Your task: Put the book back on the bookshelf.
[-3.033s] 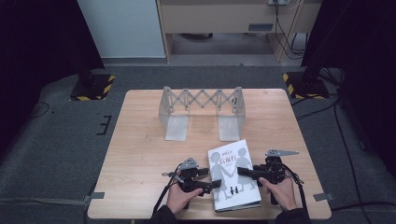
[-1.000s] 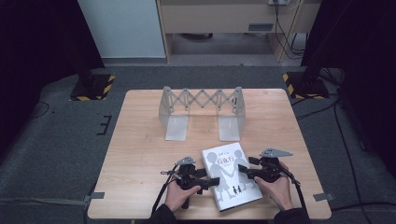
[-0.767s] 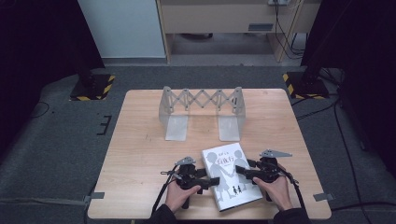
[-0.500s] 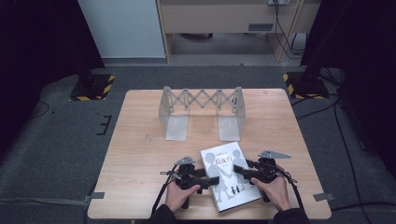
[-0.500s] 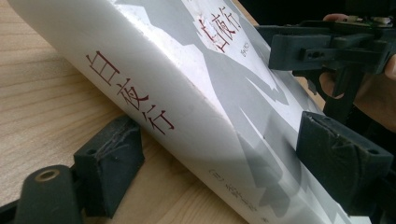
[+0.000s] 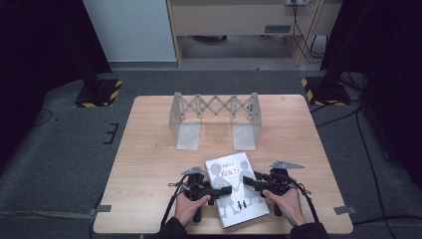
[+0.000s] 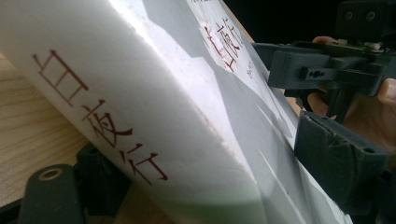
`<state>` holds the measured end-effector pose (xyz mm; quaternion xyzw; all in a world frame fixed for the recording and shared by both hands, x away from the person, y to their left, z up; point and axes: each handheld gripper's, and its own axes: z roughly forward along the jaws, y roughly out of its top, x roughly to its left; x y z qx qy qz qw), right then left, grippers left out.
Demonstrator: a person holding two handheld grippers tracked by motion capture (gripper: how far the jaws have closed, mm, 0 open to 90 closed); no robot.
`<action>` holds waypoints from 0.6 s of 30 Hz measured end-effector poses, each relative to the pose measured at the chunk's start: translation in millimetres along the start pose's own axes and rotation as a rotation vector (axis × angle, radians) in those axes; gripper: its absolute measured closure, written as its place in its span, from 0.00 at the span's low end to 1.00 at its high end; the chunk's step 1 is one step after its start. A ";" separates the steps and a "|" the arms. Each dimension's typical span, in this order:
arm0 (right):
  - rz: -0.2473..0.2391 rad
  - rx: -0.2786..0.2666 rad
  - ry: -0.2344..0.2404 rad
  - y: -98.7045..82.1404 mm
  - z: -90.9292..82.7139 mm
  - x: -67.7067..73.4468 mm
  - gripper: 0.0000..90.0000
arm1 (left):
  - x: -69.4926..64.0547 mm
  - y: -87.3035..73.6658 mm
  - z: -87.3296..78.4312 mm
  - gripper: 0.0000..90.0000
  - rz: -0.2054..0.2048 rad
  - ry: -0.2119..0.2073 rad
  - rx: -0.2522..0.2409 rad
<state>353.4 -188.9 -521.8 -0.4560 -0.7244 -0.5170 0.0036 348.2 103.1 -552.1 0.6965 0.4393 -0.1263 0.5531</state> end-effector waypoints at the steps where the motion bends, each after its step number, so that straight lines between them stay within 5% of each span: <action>1: 0.005 -0.001 0.002 -0.1 0.3 -0.5 0.51 | 0.2 -0.1 -0.2 0.18 -0.004 -0.001 -0.002; 10: 0.021 0.002 0.007 1.1 -0.6 -0.5 0.50 | -1.4 3.0 -4.2 0.24 -0.026 -0.006 -0.029; 13: 0.009 -0.015 0.017 3.0 -2.8 0.2 0.51 | -4.5 8.7 -9.4 0.30 -0.007 -0.011 -0.050; 18: -0.024 -0.143 0.058 12.3 -6.6 7.3 0.56 | -19.2 27.9 -28.6 0.39 0.105 0.012 -0.125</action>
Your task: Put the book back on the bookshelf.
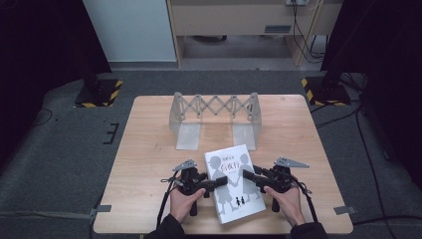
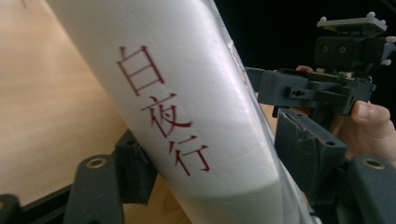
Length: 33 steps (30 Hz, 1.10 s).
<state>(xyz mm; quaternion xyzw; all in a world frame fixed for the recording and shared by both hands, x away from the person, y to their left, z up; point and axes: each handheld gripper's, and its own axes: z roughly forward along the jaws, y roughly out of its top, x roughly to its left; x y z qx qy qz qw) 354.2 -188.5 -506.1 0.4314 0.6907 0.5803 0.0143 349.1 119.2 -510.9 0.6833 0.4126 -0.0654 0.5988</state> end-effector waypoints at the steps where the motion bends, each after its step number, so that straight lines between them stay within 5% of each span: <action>1: -0.011 -0.017 0.005 1.4 0.0 1.1 0.57 | -1.4 2.4 -1.5 0.40 0.013 0.003 -0.005; 14: -0.079 -0.176 0.034 14.6 -3.3 13.5 0.64 | -16.7 18.7 -16.2 0.50 0.144 0.017 -0.103; 21: -0.091 -0.193 0.049 14.1 -4.4 14.5 0.66 | -18.6 11.2 -8.1 0.48 0.196 0.019 -0.106; 33: -0.092 -0.178 0.063 13.0 -3.3 11.8 0.66 | -19.2 7.2 -2.4 0.51 0.193 -0.014 -0.105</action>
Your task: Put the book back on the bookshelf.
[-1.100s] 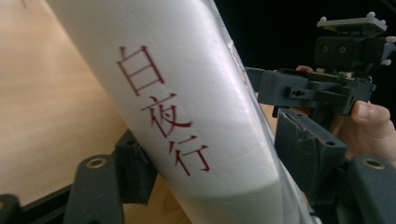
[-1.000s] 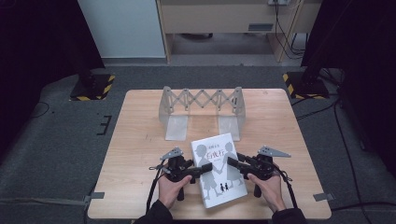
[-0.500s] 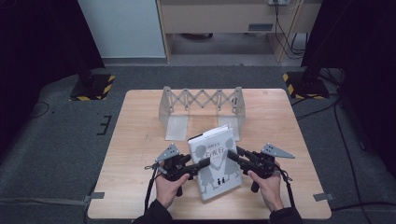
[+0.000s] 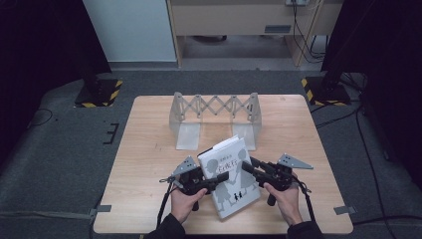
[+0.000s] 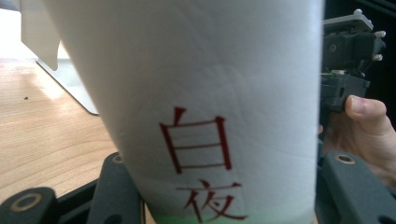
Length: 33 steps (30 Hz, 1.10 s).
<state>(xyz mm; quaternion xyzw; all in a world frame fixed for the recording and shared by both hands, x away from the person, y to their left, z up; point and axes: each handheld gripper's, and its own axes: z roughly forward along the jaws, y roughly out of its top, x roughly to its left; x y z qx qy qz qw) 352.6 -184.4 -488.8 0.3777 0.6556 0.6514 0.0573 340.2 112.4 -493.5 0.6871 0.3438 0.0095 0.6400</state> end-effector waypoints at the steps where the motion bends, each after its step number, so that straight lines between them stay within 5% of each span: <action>1: 0.002 0.003 0.005 0.4 -0.7 -0.3 0.66 | 0.0 0.0 0.0 0.52 0.000 0.000 0.000; 7: 0.008 -0.017 -0.030 4.4 -12.8 -8.3 0.62 | -2.7 5.1 -3.1 0.55 -0.042 -0.011 0.028; 19: -0.012 0.059 -0.271 -1.6 -44.9 -41.0 0.52 | -2.6 17.9 -17.3 0.59 -0.062 0.034 0.031; 21: -0.028 0.111 -0.360 -4.6 -49.0 -48.3 0.50 | -1.7 21.3 -22.0 0.59 -0.067 0.047 0.027; 25: -0.084 0.191 -0.465 -9.2 -51.7 -56.2 0.47 | -1.2 27.1 -28.1 0.59 -0.069 0.062 0.023; 33: -0.135 0.313 -0.544 -15.3 -48.9 -61.9 0.41 | 4.0 44.2 -50.7 0.59 -0.076 0.115 -0.015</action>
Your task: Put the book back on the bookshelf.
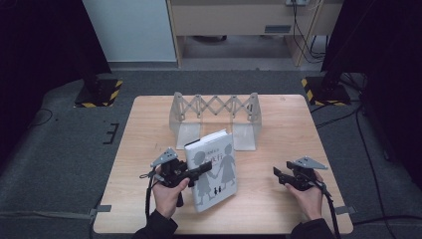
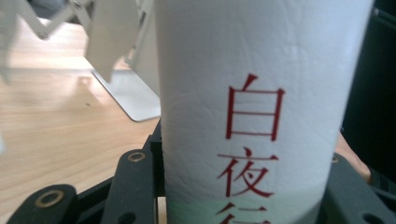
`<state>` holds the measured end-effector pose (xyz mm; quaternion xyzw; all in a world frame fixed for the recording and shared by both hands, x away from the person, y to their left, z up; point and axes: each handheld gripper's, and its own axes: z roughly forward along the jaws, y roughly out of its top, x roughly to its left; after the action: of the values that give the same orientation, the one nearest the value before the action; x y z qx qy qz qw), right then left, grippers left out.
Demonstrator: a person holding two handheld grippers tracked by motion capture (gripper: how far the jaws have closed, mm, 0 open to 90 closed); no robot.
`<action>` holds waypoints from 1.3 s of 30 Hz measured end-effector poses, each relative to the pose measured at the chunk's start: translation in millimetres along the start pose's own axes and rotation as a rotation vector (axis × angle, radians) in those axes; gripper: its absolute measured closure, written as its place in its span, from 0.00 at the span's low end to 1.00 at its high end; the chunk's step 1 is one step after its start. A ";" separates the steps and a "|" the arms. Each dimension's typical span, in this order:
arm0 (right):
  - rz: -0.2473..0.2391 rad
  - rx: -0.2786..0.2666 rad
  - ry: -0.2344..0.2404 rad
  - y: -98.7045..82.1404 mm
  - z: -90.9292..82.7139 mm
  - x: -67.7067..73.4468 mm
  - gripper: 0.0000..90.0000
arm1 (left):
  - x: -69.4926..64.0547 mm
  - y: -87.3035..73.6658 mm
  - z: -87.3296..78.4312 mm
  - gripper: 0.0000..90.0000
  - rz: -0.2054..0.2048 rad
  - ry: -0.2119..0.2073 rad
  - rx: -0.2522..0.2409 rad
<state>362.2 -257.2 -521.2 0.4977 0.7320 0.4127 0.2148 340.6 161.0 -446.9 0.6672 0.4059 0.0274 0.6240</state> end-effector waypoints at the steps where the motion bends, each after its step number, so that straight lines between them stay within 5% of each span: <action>1: 0.000 0.000 0.000 0.0 0.0 0.0 0.41 | 0.0 0.0 0.0 0.59 0.000 0.000 0.000; 7: -0.028 0.043 -0.031 -2.4 3.1 -2.4 0.36 | 5.0 18.9 -23.0 0.59 0.045 0.073 -0.033; 20: -0.043 0.131 -0.065 -10.0 13.4 -4.6 0.21 | 23.3 38.5 -62.8 0.59 0.029 0.194 -0.116; 22: -0.048 0.142 -0.071 -10.1 13.6 -3.2 0.19 | 27.9 42.5 -71.8 0.59 0.041 0.238 -0.127; 29: -0.060 0.147 -0.067 -9.8 15.1 -1.9 0.15 | 37.2 50.2 -76.5 0.59 0.070 0.323 -0.124; 39: -0.066 0.169 -0.066 -9.3 17.2 -2.0 0.06 | 48.8 59.4 -57.8 0.59 0.103 0.376 -0.097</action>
<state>370.4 -253.9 -538.8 0.5031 0.7726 0.3256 0.2098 372.0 242.4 -406.4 0.6395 0.4787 0.2028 0.5664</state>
